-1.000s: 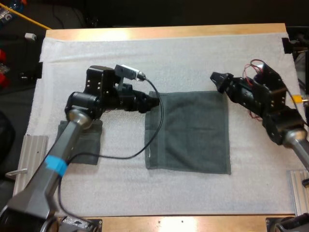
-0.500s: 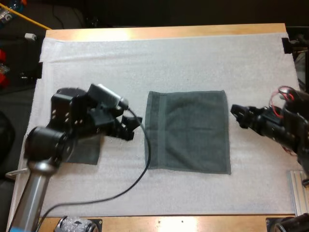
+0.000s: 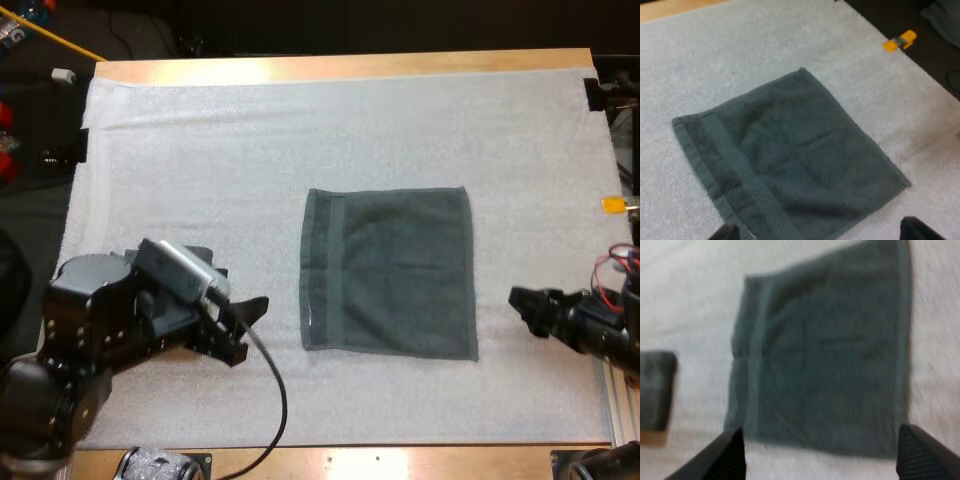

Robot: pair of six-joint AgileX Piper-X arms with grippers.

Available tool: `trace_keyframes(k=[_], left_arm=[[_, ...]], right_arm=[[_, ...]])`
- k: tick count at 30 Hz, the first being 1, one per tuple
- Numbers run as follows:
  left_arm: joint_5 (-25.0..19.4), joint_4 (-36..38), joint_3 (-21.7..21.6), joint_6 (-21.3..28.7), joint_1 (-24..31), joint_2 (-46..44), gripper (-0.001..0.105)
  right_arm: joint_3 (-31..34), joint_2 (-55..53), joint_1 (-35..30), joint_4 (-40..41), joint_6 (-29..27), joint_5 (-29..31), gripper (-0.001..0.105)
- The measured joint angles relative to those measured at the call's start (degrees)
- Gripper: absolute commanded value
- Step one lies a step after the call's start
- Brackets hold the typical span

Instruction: Pick towel from pile, fold and stack

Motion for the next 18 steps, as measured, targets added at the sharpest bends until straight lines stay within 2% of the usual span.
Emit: trace_keyframes(k=[8, 14, 18], left_arm=[[-0.1, 3.4, 0.8, 0.2, 0.0, -2.6, 0.062], [-0.2, 3.3, 8.2, 0.2, 0.0, -2.8, 0.062], [-0.4, 1.4, 12.2, 0.2, 0.0, -2.8, 0.062]], right_arm=[[0.1, -5.0, 0.0, 10.1, 0.0, 0.0, 0.062], [3.7, -7.9, 0.0, 11.1, 0.0, 0.0, 0.062], [9.6, -7.5, 0.0, 8.4, 0.0, -0.8, 0.062]])
